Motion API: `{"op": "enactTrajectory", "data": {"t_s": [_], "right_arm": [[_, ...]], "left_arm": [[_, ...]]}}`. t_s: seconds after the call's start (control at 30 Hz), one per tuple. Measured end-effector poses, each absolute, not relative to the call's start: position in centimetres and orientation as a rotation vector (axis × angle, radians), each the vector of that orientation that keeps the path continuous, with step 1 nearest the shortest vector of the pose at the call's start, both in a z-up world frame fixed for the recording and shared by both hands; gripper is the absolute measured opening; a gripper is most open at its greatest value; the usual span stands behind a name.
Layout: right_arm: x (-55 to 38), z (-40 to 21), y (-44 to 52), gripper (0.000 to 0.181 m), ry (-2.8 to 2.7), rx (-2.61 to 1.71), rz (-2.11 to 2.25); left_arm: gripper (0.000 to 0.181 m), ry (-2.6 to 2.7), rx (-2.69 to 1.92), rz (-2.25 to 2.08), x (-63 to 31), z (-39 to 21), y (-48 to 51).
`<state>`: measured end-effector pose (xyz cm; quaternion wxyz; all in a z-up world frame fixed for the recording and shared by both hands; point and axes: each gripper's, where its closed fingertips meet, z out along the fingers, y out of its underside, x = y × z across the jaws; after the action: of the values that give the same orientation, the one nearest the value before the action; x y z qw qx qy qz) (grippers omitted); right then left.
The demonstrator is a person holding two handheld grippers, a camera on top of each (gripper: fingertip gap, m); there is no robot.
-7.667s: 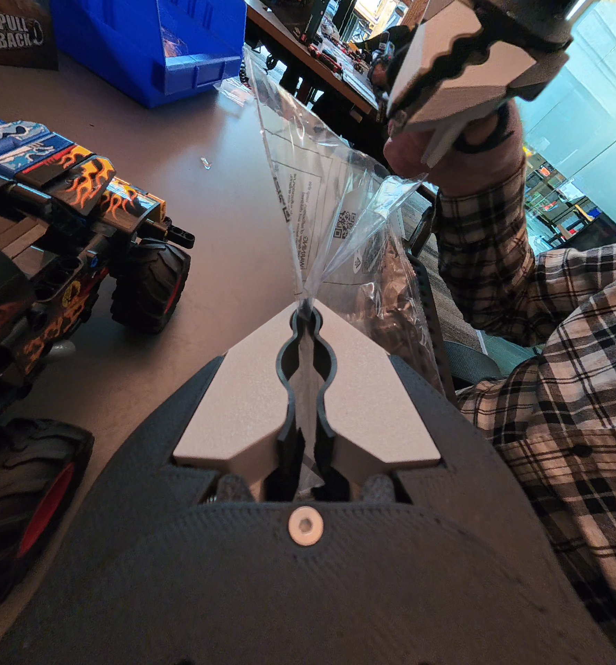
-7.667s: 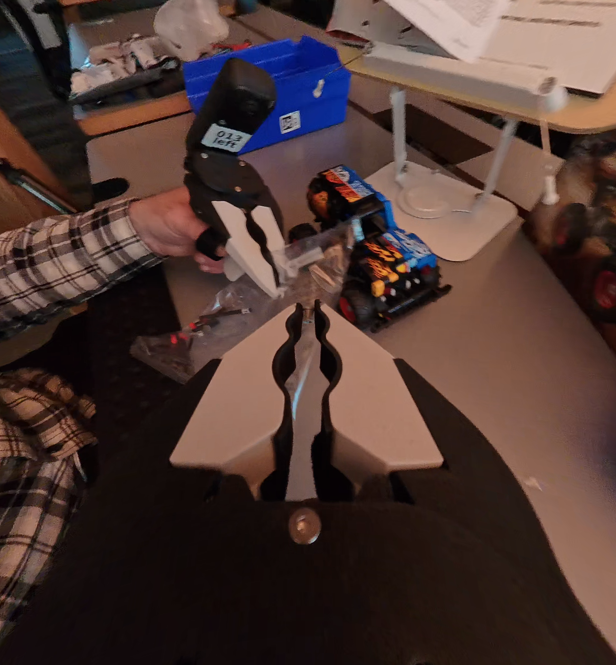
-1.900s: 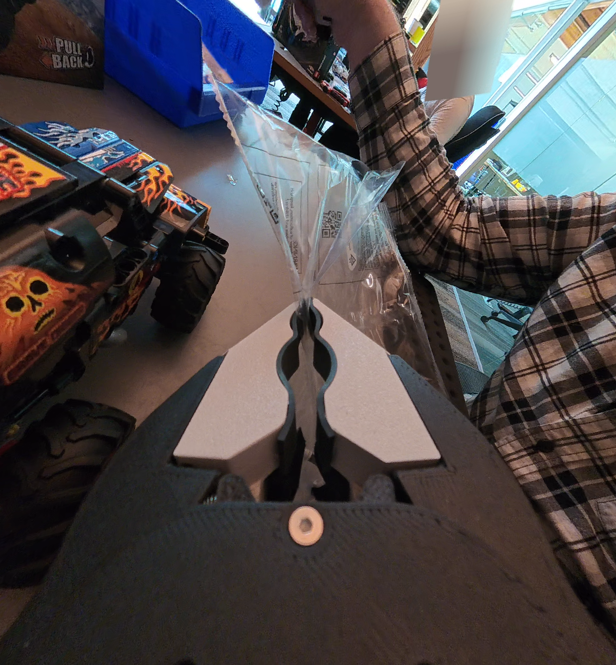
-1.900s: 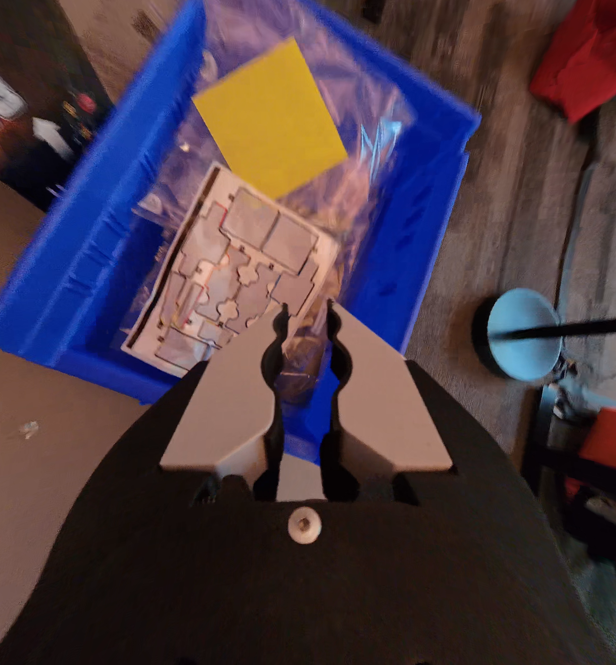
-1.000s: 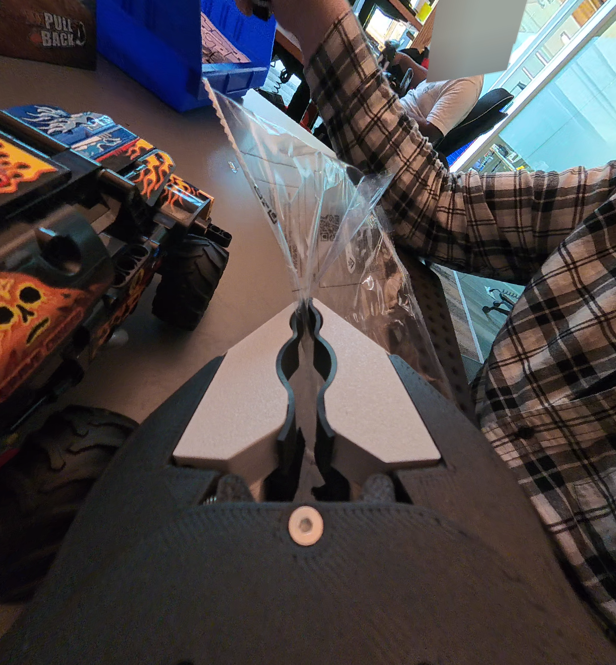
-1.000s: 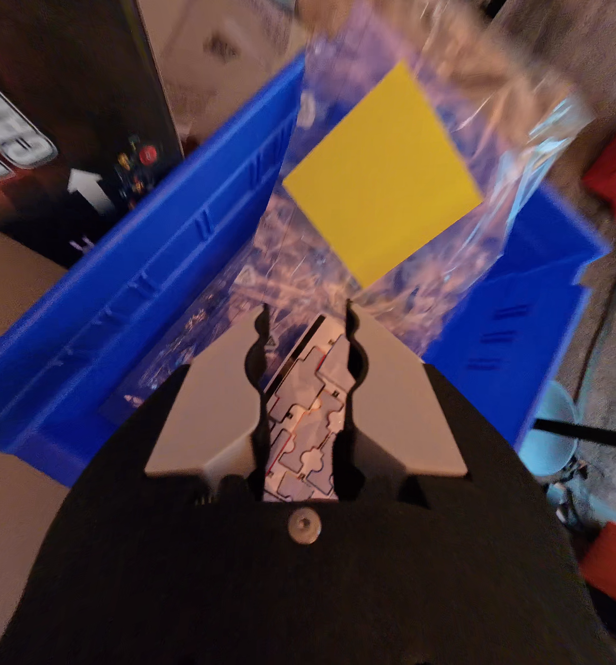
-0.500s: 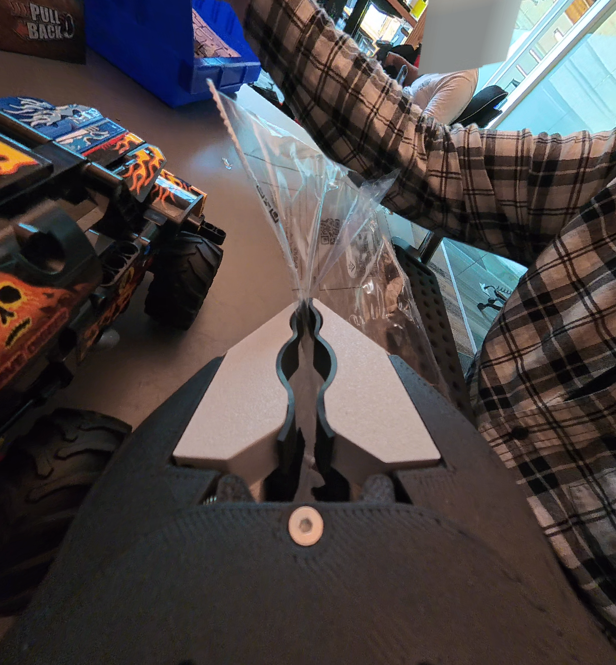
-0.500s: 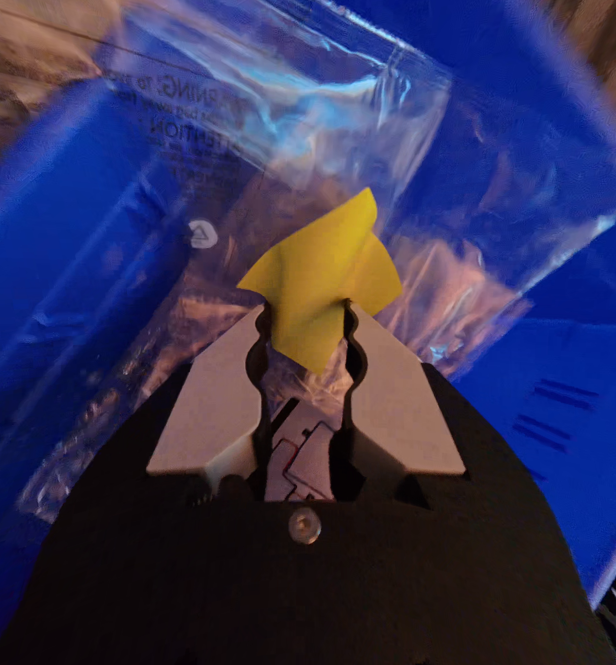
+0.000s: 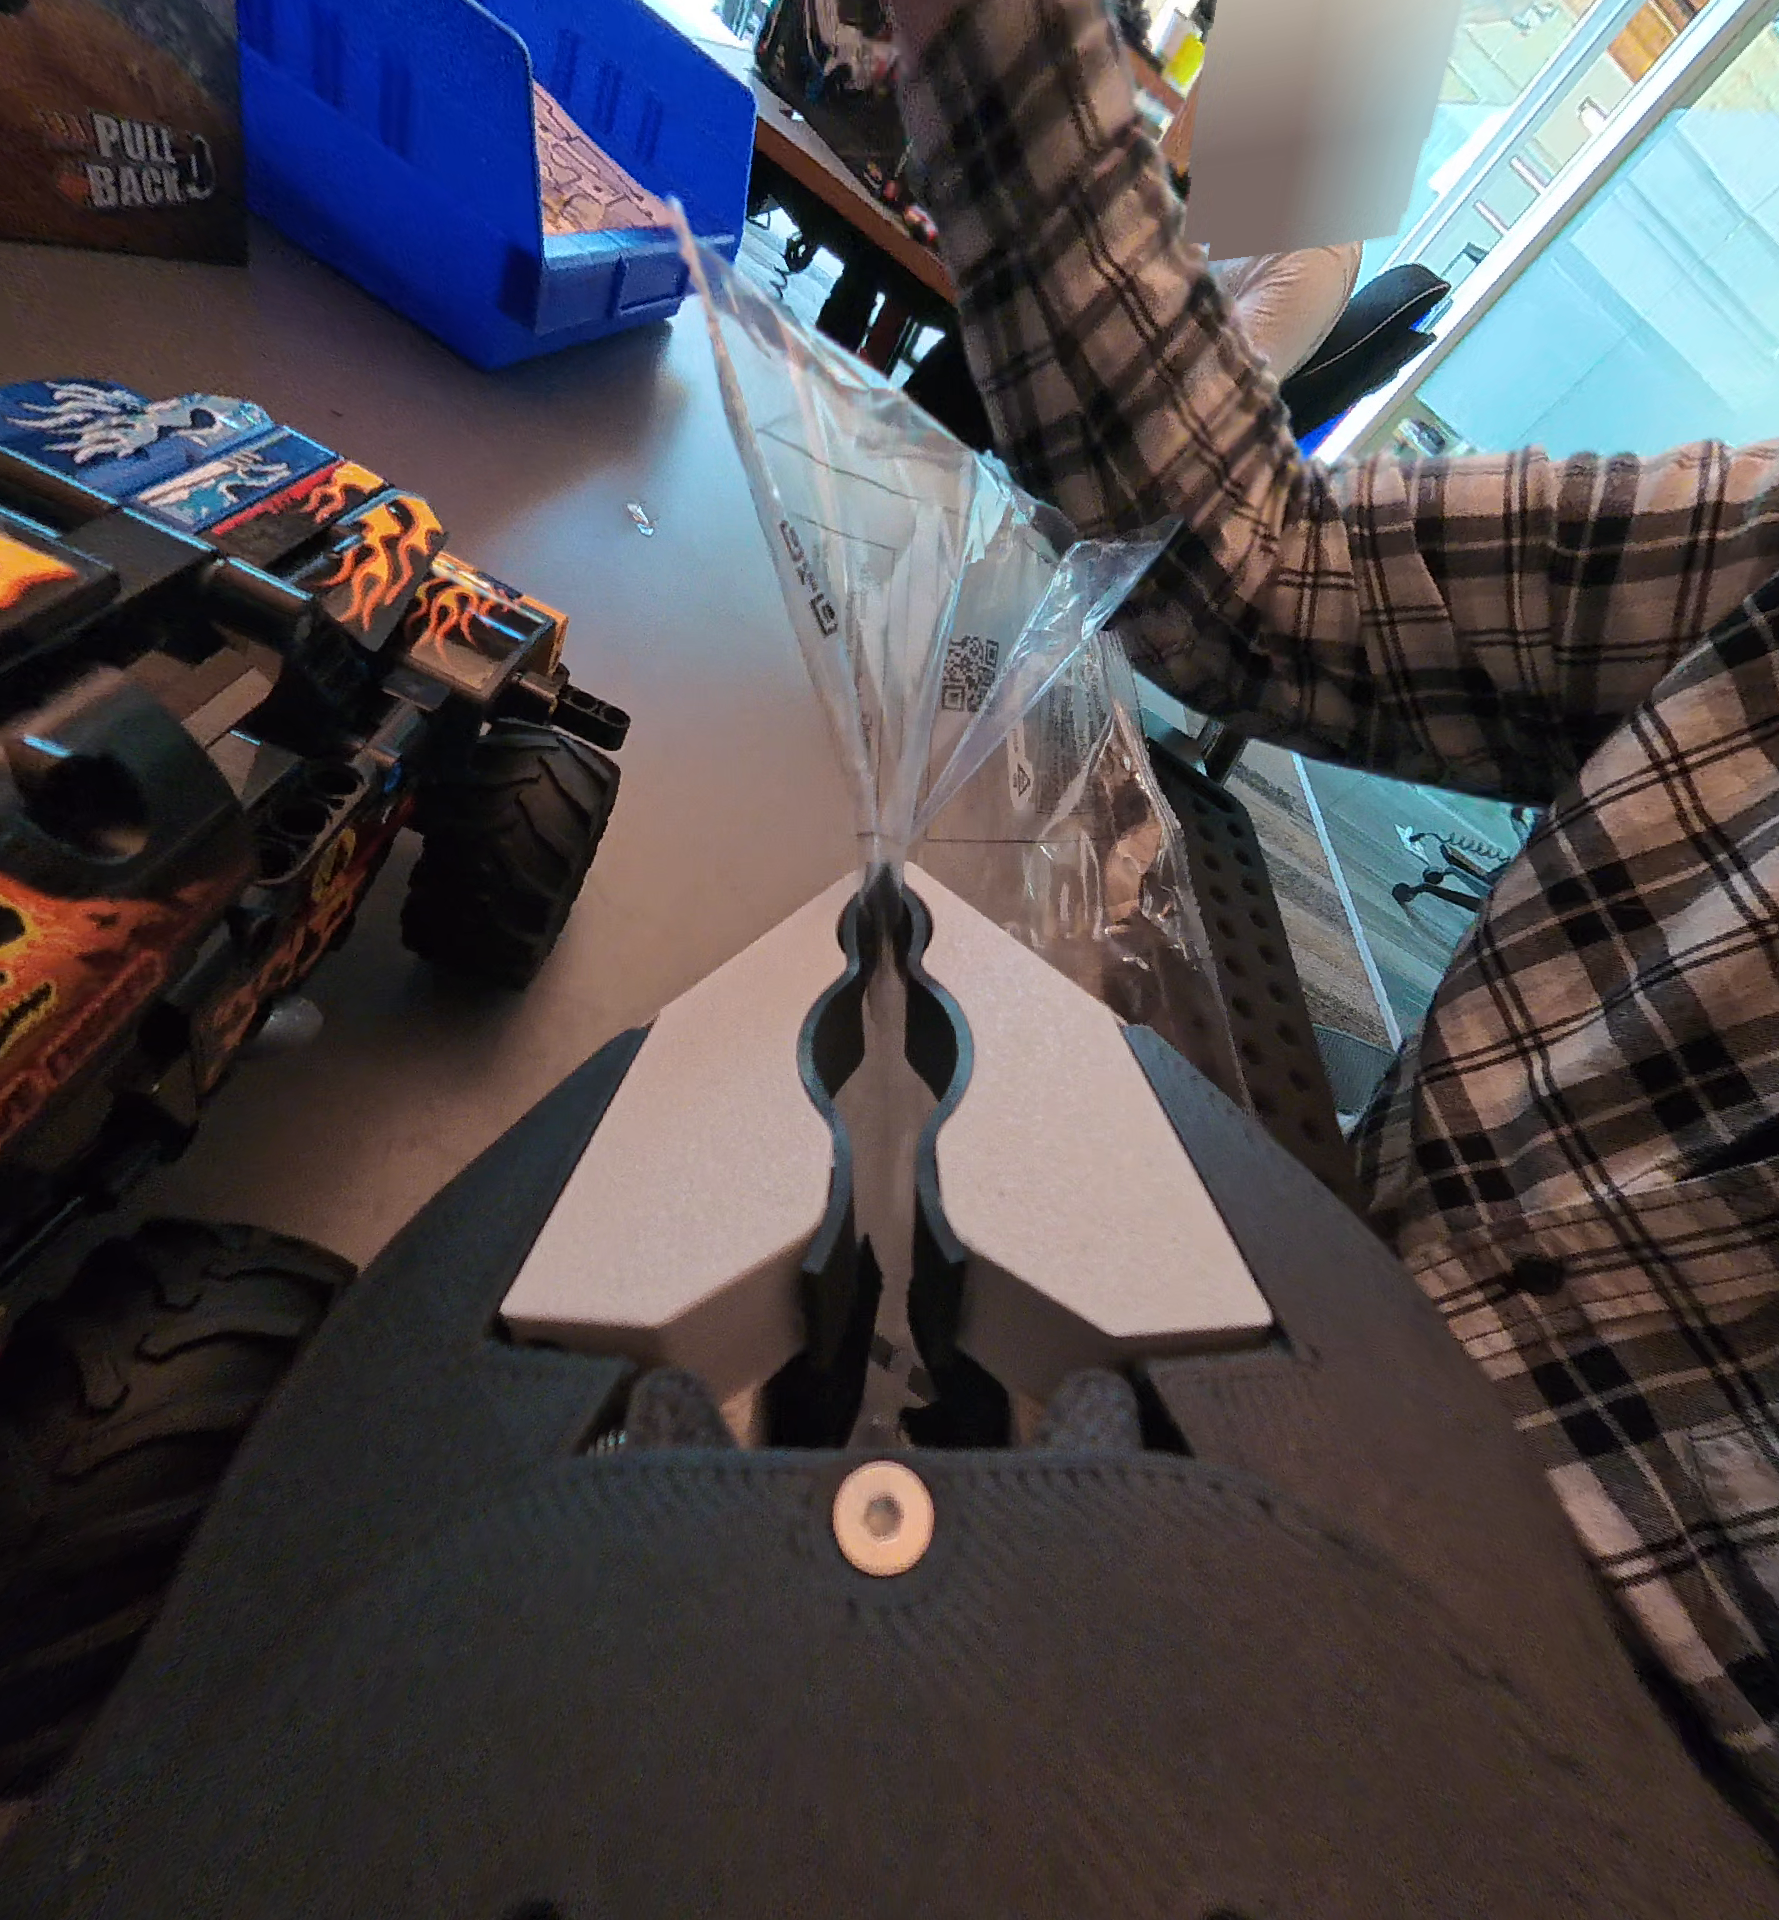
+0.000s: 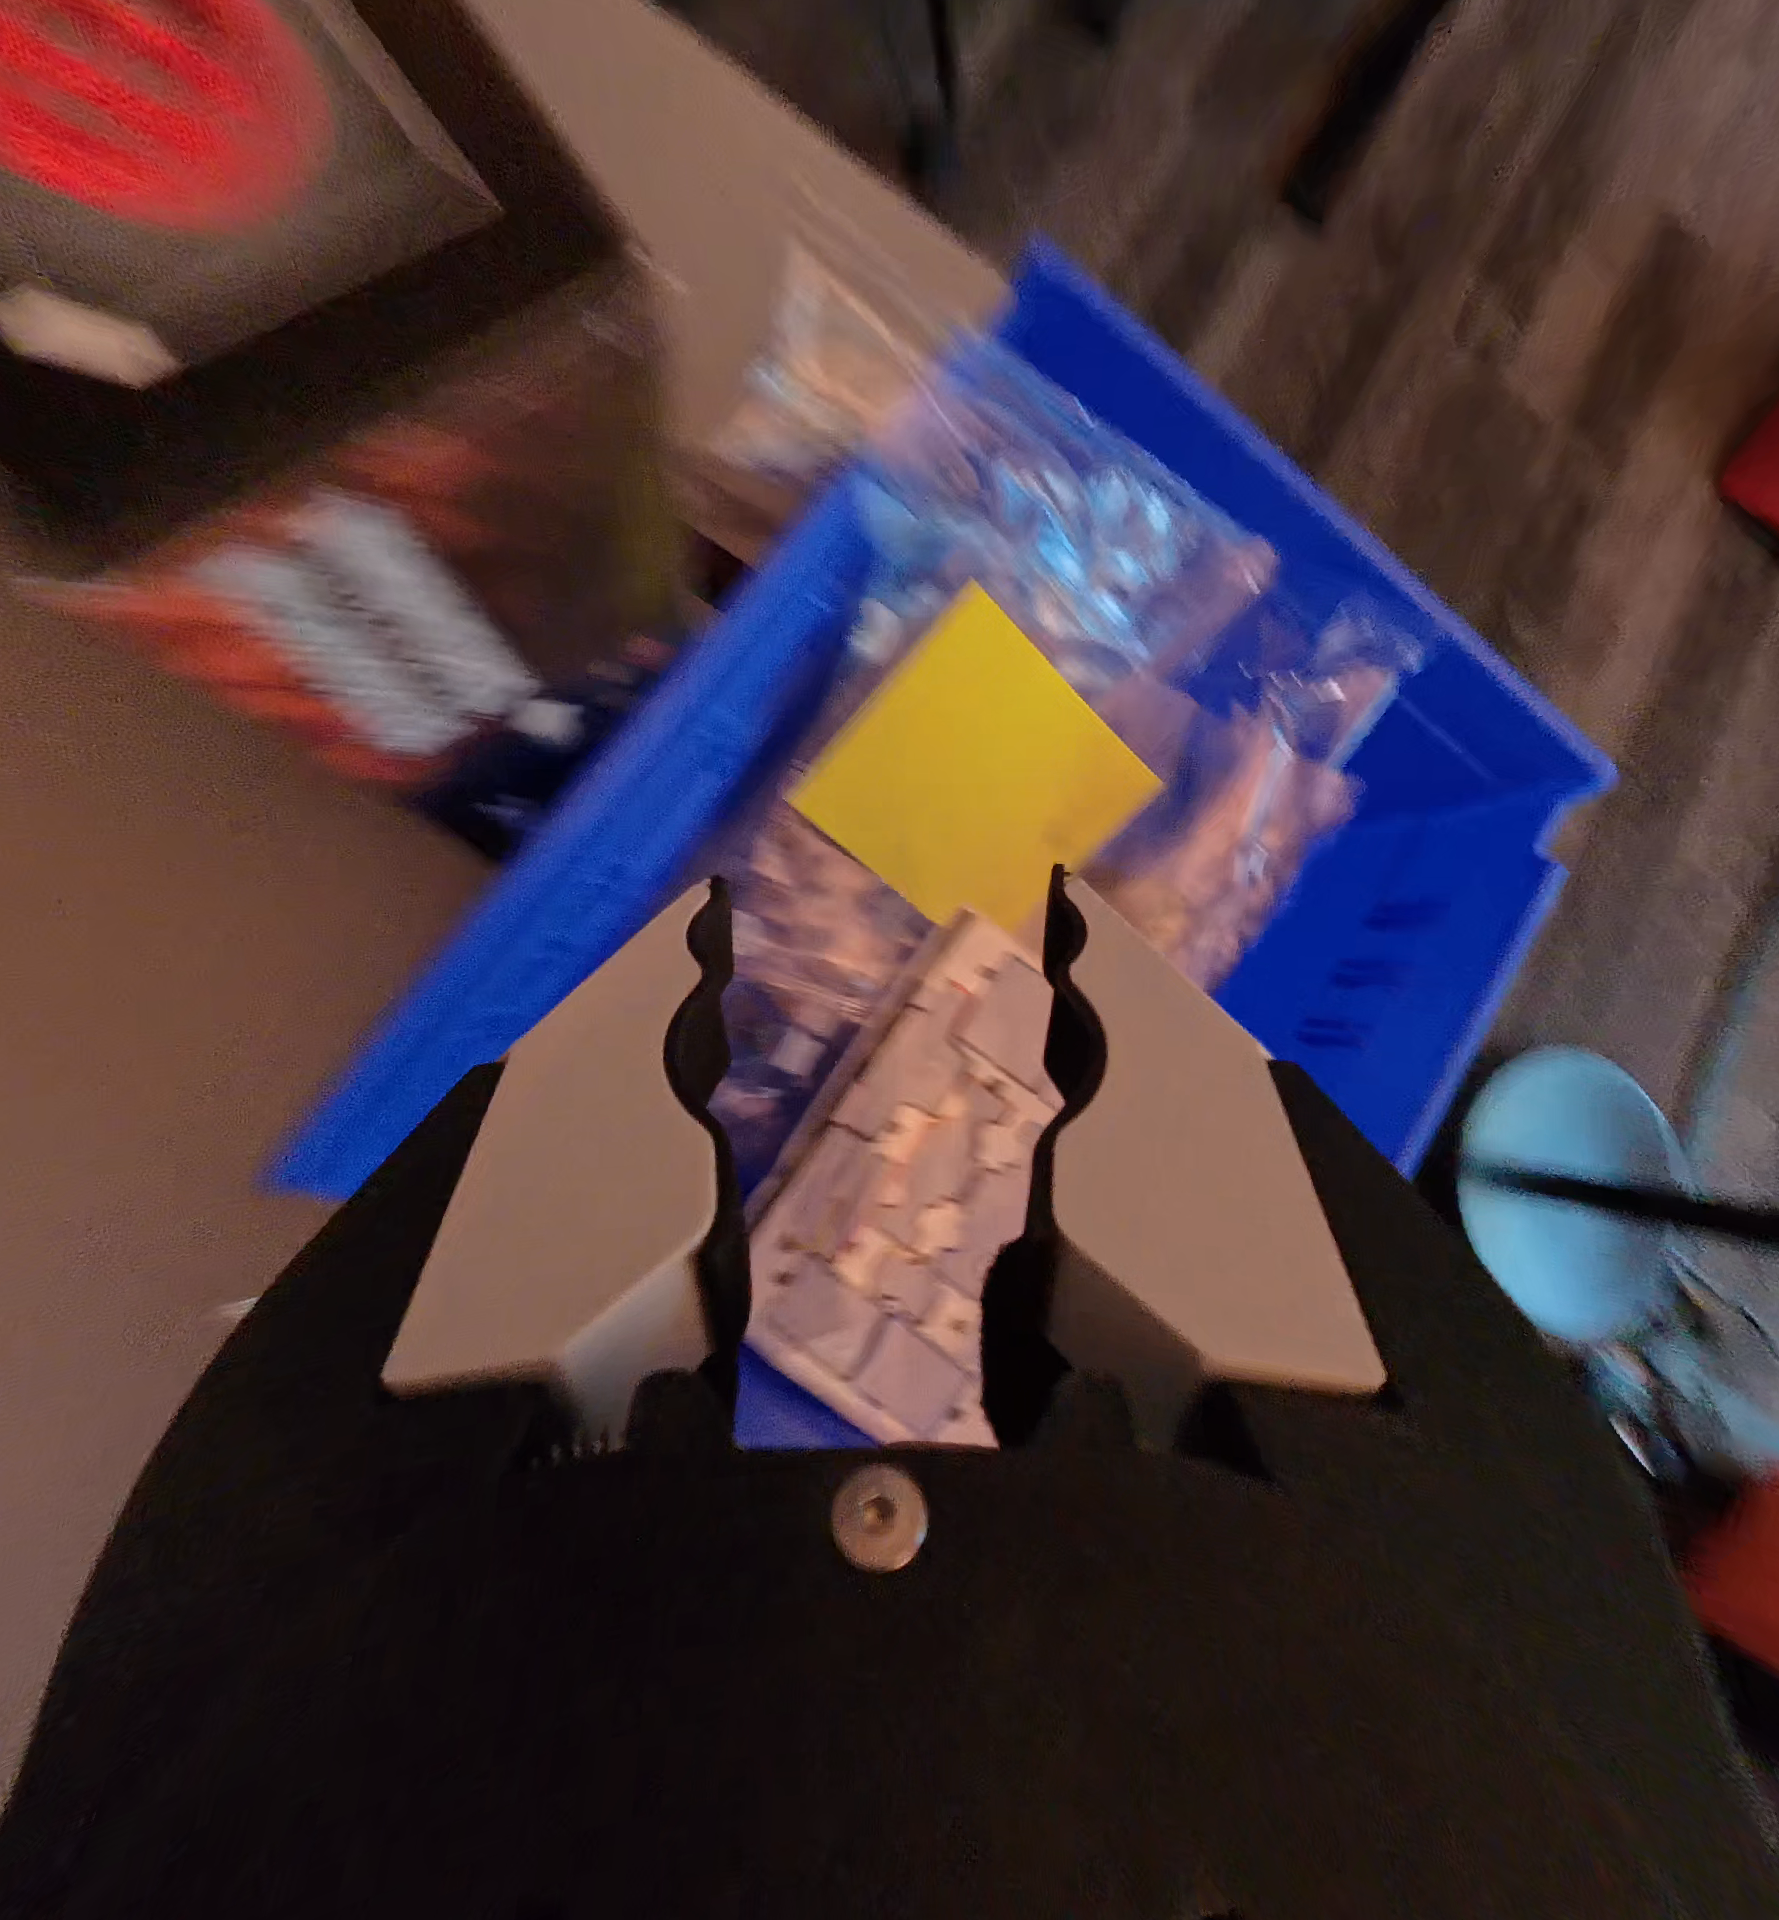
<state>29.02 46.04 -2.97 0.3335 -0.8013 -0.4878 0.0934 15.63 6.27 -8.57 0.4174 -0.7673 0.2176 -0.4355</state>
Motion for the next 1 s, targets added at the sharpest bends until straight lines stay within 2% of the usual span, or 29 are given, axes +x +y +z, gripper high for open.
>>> {"op": "enactTrajectory", "data": {"t_s": [0.17,0.4,0.53,0.7,0.73,0.77,0.8,0.93,1.0], "right_arm": [[24.4,3.3,32.2,0.062,-1.422,-1.786,0.765],[22.1,3.3,14.0,0.073,-1.633,-1.548,1.106],[22.4,1.9,9.8,0.083,-1.479,-1.562,1.207],[21.5,-1.4,6.8,0.081,-1.308,-1.656,1.411],[21.0,-1.9,6.1,0.073,-1.302,-1.66,1.439],[20.6,-2.1,5.3,0.056,-1.298,-1.641,1.47],[20.2,-2.1,4.7,0.029,-1.305,-1.616,1.486],[20.0,-1.4,4.5,0.004,-1.307,-1.576,1.472],[20.6,-0.8,5.1,0.0,-1.329,-1.568,1.426]], "left_arm": [[0.0,0.527,-1.888,-1.068,15.4,-7.7,6.5],[0.0,0.52,-1.795,-0.994,15.2,-5.6,6.6],[0.0,0.507,-1.709,-0.926,14.7,-3.5,6.4],[0.0,0.477,-1.612,-0.917,14.3,-1.3,6.0],[0.0,0.482,-1.596,-0.911,14.5,-1.0,5.8],[0.0,0.491,-1.582,-0.906,14.7,-0.7,5.7],[0.0,0.507,-1.573,-0.913,15.0,-0.6,5.5],[0.0,0.524,-1.561,-0.941,15.4,-0.4,5.0],[0.004,0.522,-1.536,-0.941,15.1,0.1,4.8]]}}
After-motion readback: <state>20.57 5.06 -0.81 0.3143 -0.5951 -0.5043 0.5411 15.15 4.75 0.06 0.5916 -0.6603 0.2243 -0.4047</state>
